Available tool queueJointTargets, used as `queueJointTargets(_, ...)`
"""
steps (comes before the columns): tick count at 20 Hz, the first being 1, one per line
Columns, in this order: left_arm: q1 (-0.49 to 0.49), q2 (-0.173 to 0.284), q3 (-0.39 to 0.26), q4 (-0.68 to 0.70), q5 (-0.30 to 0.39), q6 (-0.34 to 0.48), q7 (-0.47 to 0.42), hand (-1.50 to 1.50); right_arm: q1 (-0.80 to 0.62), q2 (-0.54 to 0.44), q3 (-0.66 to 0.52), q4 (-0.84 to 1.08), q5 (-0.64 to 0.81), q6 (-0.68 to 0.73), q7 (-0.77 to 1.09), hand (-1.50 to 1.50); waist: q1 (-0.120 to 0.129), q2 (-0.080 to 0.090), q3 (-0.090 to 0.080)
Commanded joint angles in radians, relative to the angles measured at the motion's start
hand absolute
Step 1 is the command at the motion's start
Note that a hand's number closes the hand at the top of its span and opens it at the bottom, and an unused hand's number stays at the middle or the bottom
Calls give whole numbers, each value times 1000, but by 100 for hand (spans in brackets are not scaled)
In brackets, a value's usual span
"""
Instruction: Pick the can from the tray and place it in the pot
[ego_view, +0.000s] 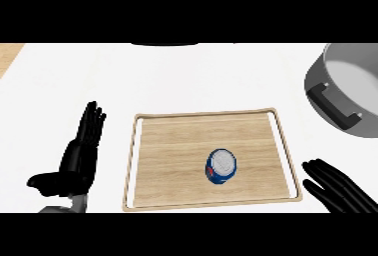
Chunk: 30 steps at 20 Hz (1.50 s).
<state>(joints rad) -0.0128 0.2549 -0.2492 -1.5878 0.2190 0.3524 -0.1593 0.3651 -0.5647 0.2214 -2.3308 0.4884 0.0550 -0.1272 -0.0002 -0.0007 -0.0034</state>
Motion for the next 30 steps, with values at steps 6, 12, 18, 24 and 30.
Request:
queueJointTargets(6, -15, 19, 38, -10, 8, -52, 44, 0, -255, 195, 345, 95, 285, 79, 401, -150, 9, 1, 2)
queueJointTargets(12, -1, -39, 21, 17, -43, -26, 13, 0, -364, 271, 357, 196, 357, 193, 545, -150, 5, 1, 3)
queueJointTargets(18, -21, -66, 44, -31, -77, -33, 60, 0, -344, 317, 353, 307, 374, 176, 448, -150, 1, 0, 4)
queueJointTargets(24, -41, -112, 59, 59, -107, -42, 28, 0, -356, 351, 344, 474, 457, 63, 337, -150, 0, 2, 4)
queueJointTargets(30, -86, -109, 140, 121, -88, -121, -8, 0, -382, 395, 308, 519, 457, 110, 335, -150, 0, 2, 3)
